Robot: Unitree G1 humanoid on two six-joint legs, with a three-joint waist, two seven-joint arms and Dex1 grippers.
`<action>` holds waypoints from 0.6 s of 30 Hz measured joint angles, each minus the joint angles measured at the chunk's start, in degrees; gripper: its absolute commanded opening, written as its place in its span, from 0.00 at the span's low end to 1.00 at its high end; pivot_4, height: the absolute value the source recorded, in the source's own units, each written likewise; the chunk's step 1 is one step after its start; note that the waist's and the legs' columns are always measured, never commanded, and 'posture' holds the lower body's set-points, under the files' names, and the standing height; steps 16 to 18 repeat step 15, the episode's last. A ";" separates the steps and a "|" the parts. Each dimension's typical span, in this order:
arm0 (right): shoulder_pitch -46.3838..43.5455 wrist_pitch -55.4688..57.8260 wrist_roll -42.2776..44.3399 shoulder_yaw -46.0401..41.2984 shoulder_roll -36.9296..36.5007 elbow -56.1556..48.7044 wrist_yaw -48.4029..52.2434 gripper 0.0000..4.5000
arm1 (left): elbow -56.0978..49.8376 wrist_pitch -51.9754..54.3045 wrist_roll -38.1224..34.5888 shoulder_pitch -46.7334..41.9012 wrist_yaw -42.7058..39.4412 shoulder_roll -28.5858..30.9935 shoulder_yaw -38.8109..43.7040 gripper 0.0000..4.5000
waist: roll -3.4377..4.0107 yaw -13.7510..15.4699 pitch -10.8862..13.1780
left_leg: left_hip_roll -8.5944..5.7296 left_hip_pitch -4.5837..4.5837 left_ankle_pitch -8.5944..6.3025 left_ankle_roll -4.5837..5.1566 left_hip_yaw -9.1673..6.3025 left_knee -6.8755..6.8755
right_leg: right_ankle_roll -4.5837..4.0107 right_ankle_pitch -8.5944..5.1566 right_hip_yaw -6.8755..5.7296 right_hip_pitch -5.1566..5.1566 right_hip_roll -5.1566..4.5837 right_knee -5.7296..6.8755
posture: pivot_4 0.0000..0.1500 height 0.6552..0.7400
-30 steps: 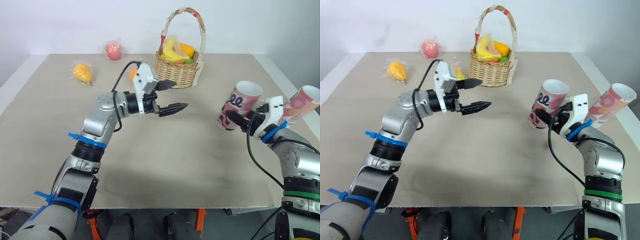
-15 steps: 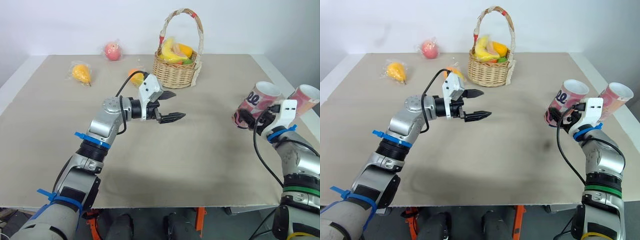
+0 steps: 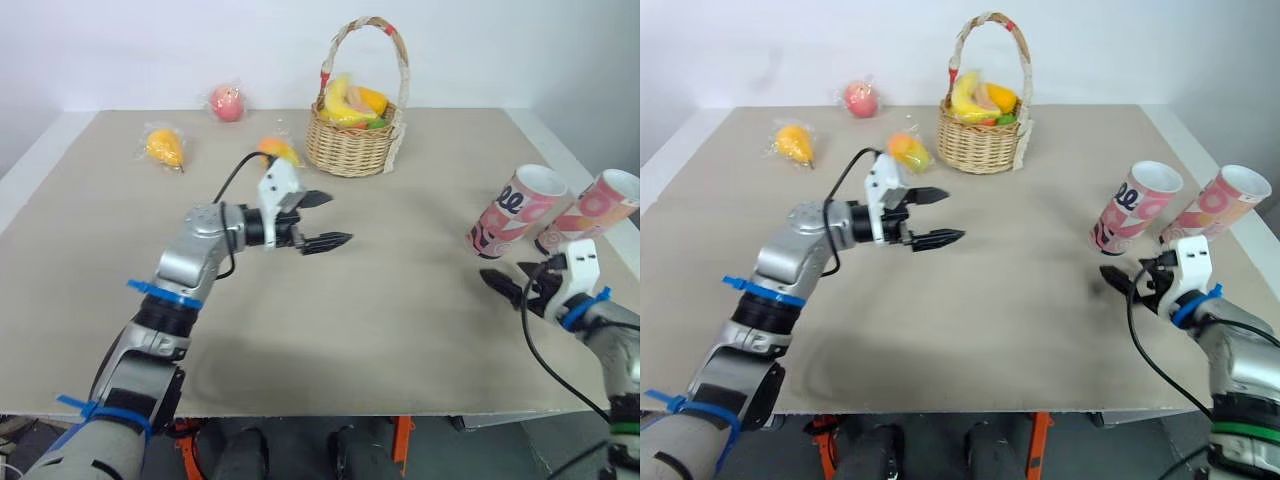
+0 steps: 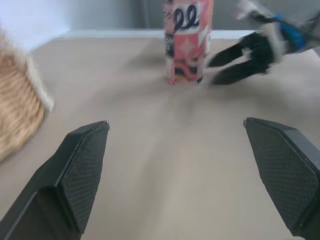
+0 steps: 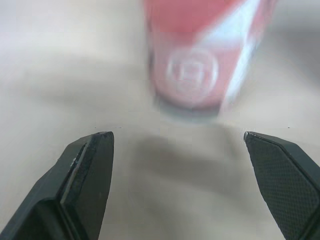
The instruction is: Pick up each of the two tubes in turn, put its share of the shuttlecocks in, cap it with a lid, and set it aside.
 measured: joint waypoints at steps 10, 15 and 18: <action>-0.69 6.17 7.60 10.81 5.28 -17.23 8.65 0.99 | -13.81 3.76 -1.23 22.73 6.62 8.28 8.91 1.00 | -0.22 -0.39 0.08 | 0.23 0.38 0.26 -0.09 -0.01 0.00 | 0.26 0.11 0.05 0.20 0.22 0.05 | 1.00 1.00; -5.22 6.72 7.44 16.61 8.49 -16.54 9.10 0.99 | -18.84 3.41 -3.27 30.86 10.56 7.57 14.12 1.00 | -0.26 0.88 0.09 | 0.08 0.13 0.42 -0.22 0.04 0.11 | 0.51 0.20 0.02 0.17 -0.01 -0.06 | 1.00 1.00; -5.22 6.72 7.44 16.61 8.49 -16.54 9.10 0.99 | -18.84 3.41 -3.27 30.86 10.56 7.57 14.12 1.00 | -0.26 0.88 0.09 | 0.08 0.13 0.42 -0.22 0.04 0.11 | 0.51 0.20 0.02 0.17 -0.01 -0.06 | 1.00 1.00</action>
